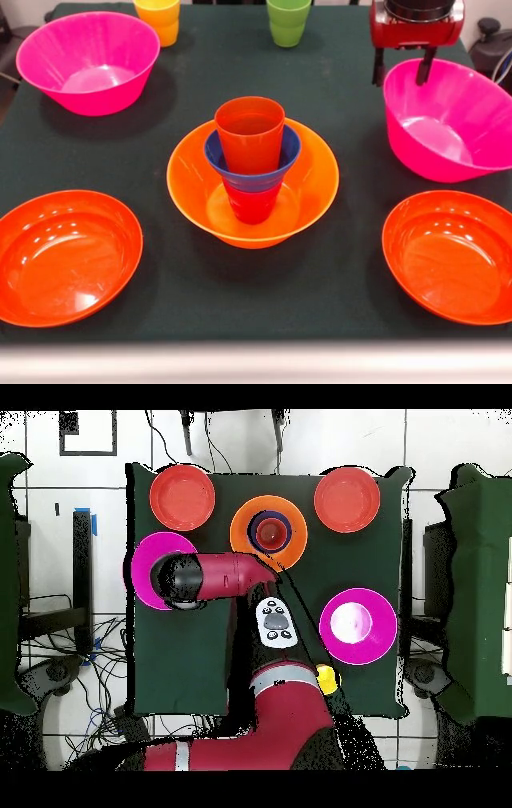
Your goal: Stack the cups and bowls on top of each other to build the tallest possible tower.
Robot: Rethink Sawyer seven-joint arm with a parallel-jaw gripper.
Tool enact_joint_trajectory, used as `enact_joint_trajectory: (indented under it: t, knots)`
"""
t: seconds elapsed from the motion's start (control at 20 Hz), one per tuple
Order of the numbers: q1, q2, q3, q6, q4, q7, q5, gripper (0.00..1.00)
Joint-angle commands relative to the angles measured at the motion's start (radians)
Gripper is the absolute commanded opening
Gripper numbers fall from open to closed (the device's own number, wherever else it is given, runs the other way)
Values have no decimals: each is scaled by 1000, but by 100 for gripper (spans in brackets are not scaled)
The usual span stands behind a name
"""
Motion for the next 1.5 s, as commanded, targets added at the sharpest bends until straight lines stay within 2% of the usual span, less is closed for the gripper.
enact_joint_trajectory:
  t: [0.05,0.2,0.4,0.7,0.95,1.35,1.5]
  knots:
    - [-6,23,10,-91,73,57,-64,100]
    - [-5,32,3,-130,98,69,-72,100]
    - [-4,85,-14,-186,79,69,-95,100]
    - [-16,115,-18,-248,89,69,-99,100]
    - [-54,63,2,-222,133,36,-83,100]
    - [-97,55,6,-250,167,20,-103,100]
    - [-111,54,31,-262,169,17,-96,100]
